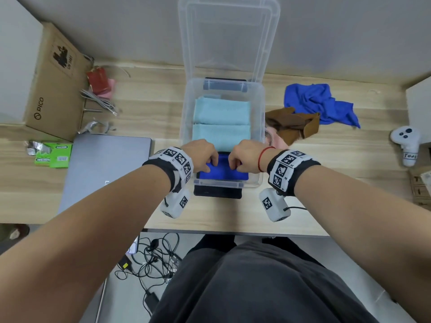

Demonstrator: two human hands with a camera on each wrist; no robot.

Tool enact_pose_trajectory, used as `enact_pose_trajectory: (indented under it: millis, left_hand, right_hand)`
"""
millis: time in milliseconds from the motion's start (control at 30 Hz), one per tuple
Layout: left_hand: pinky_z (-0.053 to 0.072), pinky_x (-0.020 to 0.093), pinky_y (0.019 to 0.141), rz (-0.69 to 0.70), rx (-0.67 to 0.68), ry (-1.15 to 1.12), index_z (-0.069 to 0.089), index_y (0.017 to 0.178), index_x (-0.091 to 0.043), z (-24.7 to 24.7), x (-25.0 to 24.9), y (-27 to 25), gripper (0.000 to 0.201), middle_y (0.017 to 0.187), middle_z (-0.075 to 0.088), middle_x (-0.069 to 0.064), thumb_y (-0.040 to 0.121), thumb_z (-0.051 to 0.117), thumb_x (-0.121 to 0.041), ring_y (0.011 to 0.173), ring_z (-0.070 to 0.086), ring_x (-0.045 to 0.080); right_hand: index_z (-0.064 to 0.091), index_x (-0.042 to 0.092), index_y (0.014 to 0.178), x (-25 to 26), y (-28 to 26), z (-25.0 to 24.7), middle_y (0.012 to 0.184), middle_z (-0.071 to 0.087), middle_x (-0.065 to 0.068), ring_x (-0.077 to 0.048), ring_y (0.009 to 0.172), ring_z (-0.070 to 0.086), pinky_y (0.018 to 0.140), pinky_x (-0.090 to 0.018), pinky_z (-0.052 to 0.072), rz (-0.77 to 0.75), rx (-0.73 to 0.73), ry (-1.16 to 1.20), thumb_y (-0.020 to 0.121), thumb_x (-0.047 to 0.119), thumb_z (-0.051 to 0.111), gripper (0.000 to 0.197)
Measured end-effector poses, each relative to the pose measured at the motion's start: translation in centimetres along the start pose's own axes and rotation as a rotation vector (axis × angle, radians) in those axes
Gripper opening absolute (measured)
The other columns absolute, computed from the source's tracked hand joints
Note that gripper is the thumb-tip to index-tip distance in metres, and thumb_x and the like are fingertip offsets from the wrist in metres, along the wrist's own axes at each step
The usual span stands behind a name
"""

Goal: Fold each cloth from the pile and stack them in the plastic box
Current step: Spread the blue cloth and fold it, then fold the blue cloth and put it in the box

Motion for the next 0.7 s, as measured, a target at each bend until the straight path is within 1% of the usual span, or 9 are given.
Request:
enact_pose_trajectory:
  millis: [67,133,200,300,367,467,567,633,700]
  left_hand:
    - [0.049,0.026,0.078,-0.017,0.029,-0.002,0.070,0.113,-0.023,0.7,0.2,0.1,0.033,0.095,0.067,-0.003,0.081,0.073,-0.014,0.090,0.060,0.014]
    - [0.045,0.022,0.078,-0.010,0.055,0.011,0.068,0.117,-0.023,1.0,0.2,0.2,0.035,0.101,0.069,-0.003,0.083,0.071,-0.015,0.094,0.060,0.013]
    - [0.046,0.023,0.082,-0.001,0.094,0.020,0.066,0.122,-0.022,1.1,0.2,0.3,0.037,0.108,0.069,-0.002,0.085,0.070,-0.016,0.099,0.061,0.014]
    - [0.048,0.026,0.090,-0.006,0.147,0.026,0.066,0.121,-0.022,0.6,-0.1,0.5,0.036,0.106,0.069,-0.004,0.085,0.068,-0.017,0.096,0.060,0.013]
    - [0.048,0.025,0.087,-0.033,0.124,-0.018,0.072,0.112,-0.023,-0.8,-0.1,0.7,0.029,0.095,0.069,-0.007,0.085,0.066,-0.015,0.091,0.060,0.010]
    - [0.046,0.021,0.078,-0.057,-0.035,-0.079,0.075,0.100,-0.022,-4.9,-0.9,1.1,0.021,0.082,0.067,-0.010,0.086,0.062,-0.015,0.089,0.064,0.013]
    - [0.040,0.020,0.074,-0.059,-0.211,-0.110,0.073,0.100,-0.019,-9.6,-2.7,2.1,0.018,0.081,0.062,-0.008,0.089,0.059,-0.018,0.081,0.057,0.012]
    - [0.043,0.024,0.077,-0.044,-0.282,-0.139,0.071,0.100,-0.021,-12.1,-4.7,3.4,0.017,0.088,0.066,-0.005,0.090,0.058,-0.024,0.081,0.058,0.014]
    - [0.045,0.025,0.076,-0.035,-0.347,-0.201,0.070,0.100,-0.023,-13.8,-6.9,5.1,0.016,0.087,0.066,-0.004,0.090,0.057,-0.024,0.078,0.058,0.013]
  right_hand:
    - [0.072,0.029,0.102,-0.3,0.1,0.8,0.093,0.069,0.010,-0.017,0.088,0.062,0.074,-0.027,0.051,0.032,0.037,-0.025,0.082,0.014,0.060,0.028]
    - [0.071,0.028,0.100,-0.1,0.4,1.2,0.097,0.071,0.005,-0.023,0.089,0.065,0.075,-0.034,0.057,0.053,0.057,-0.063,0.080,0.013,0.059,0.028]
    - [0.070,0.029,0.104,0.0,0.5,1.5,0.102,0.070,0.002,-0.026,0.090,0.066,0.076,-0.037,0.058,0.052,0.086,-0.097,0.079,0.008,0.056,0.035]
    - [0.068,0.030,0.115,-0.3,0.1,1.1,0.112,0.068,0.004,-0.024,0.099,0.064,0.083,-0.032,0.054,0.019,0.105,-0.059,0.084,0.001,0.051,0.046]
    - [0.072,0.028,0.111,-0.7,-0.5,-0.2,0.108,0.070,0.008,-0.018,0.100,0.063,0.081,-0.024,0.050,0.013,0.062,0.034,0.085,0.001,0.049,0.044]
    - [0.075,0.029,0.096,-2.5,-2.3,-3.8,0.090,0.071,0.014,-0.007,0.089,0.063,0.070,-0.015,0.044,0.056,-0.124,0.159,0.083,0.005,0.052,0.035]
    - [0.076,0.026,0.091,-6.1,-4.8,-7.7,0.081,0.068,0.014,-0.008,0.079,0.064,0.066,-0.011,0.045,0.134,-0.351,0.331,0.082,0.005,0.055,0.031]
    - [0.075,0.024,0.086,-9.8,-6.6,-9.5,0.079,0.066,0.011,-0.012,0.080,0.064,0.069,-0.017,0.047,0.219,-0.496,0.410,0.081,0.004,0.054,0.030]
    - [0.073,0.024,0.086,-13.5,-8.4,-10.5,0.081,0.066,0.008,-0.016,0.084,0.062,0.074,-0.022,0.045,0.307,-0.610,0.435,0.080,0.004,0.052,0.030]
Point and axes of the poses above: each hand's wrist, its own y-axis towards the middle knuckle, its own z-axis out of the palm, x = y × z, the point moved 6 cm from there along y, towards the middle knuckle
